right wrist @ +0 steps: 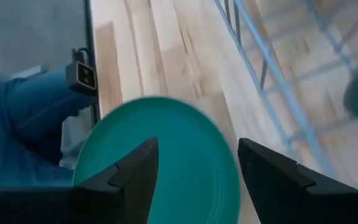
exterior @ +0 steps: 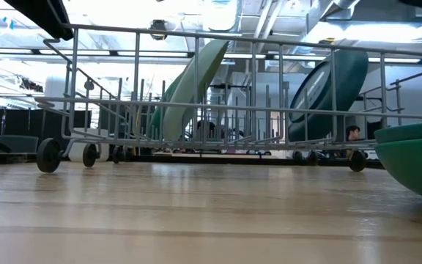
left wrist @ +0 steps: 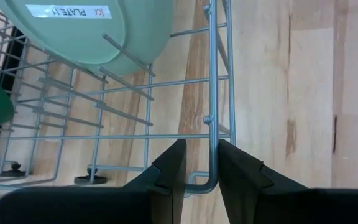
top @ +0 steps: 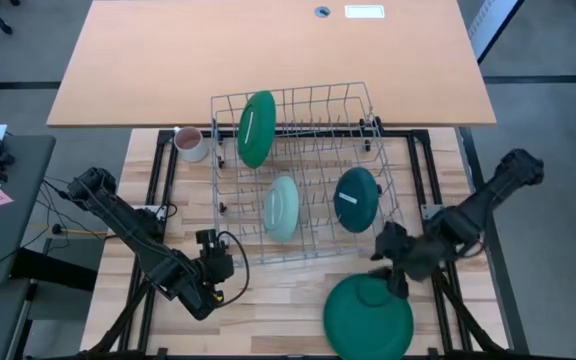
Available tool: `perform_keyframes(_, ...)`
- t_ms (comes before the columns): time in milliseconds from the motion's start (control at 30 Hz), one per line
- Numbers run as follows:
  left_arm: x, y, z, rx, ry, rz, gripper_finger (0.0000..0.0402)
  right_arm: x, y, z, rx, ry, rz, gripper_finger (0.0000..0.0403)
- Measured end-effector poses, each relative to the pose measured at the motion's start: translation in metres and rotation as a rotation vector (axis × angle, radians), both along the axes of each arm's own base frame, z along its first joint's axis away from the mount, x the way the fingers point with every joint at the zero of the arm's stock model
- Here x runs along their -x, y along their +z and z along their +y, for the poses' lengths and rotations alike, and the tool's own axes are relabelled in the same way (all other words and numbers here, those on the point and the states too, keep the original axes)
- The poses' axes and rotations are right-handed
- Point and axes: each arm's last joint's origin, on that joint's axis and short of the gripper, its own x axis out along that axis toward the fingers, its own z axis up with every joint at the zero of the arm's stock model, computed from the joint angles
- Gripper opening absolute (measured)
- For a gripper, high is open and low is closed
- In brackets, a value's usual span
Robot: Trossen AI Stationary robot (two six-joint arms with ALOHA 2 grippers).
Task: Sort dishes
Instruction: Put the stacked green plate in the dish rack
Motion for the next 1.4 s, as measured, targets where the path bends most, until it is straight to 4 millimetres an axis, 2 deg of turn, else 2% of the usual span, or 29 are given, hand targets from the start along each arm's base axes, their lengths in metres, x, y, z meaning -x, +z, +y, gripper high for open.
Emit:
perform_keyframes(233, 0.000, 0.000, 0.000, 0.077, 0.112, -0.053, 0.0091, 0.020, -0.019, 0.032, -0.012, -0.118, 0.099, 0.0228)
perform_keyframes(467, -0.001, 0.002, 0.001, 0.041, 0.119, -0.090, 0.0190, 0.017, -0.059, 0.059, -0.037, -0.273, 0.337, 0.0228)
perform_keyframes(600, -0.004, 0.003, 0.000, 0.003, 0.071, -0.111, 0.0247, 0.011, -0.080, 0.065, -0.011, -0.325, 0.486, 0.0228)
perform_keyframes(733, -0.008, 0.010, -0.004, -0.009, 0.017, -0.142, 0.0277, 0.007, -0.094, 0.068, 0.021, -0.327, 0.589, 0.0232)
perform_keyframes(1033, -0.014, 0.032, -0.009, 0.036, 0.008, -0.212, 0.0279, 0.010, -0.105, 0.066, 0.083, -0.421, 0.684, 0.0245)
perform_keyframes(1267, -0.013, 0.034, -0.010, 0.068, 0.034, -0.232, 0.0278, 0.011, -0.105, 0.067, 0.080, -0.425, 0.683, 0.0245)
perform_keyframes(1400, -0.012, 0.034, -0.012, 0.082, 0.036, -0.235, 0.0278, 0.009, -0.111, 0.068, 0.112, -0.417, 0.697, 0.0244)
